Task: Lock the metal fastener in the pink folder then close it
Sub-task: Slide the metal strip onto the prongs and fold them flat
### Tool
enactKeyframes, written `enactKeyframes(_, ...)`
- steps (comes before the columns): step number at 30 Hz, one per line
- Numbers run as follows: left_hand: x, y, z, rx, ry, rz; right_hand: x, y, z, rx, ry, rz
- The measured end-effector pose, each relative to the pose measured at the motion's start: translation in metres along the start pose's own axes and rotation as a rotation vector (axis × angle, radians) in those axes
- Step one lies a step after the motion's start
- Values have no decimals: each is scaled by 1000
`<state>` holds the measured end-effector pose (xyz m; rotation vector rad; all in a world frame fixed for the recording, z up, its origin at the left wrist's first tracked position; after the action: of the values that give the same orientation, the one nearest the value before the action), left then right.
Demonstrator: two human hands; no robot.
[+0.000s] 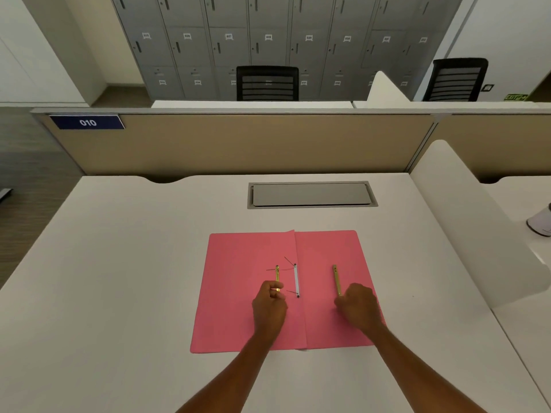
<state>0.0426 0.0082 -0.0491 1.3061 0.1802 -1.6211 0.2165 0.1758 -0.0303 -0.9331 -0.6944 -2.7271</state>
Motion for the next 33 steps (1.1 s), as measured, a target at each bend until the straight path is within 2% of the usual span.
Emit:
enactKeyframes(5, 1, 15, -11, 9, 63, 53, 6, 10, -19, 56, -233, -14)
enactKeyframes(9, -6, 11, -13, 54, 145, 69, 14, 17, -32, 67, -510, -44)
enactKeyframes(17, -3, 0, -18, 143, 179, 29, 33, 28, -53, 243, -934, -59)
enactKeyframes(33, 1, -2, -21, 203, 154, 40, 38, 27, -69, 268, -964, -51)
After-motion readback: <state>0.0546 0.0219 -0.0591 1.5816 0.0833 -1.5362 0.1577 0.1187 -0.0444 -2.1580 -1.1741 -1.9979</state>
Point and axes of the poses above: each hand's wrist, its own y-axis away from the middle knuckle, its own z-axis out of the back of the hand, x = y × z, the point moved 4 cm from there along -y, towards the middle knuckle, and after that the axes turned 14 degrees about -y, right-handed, at the moved point
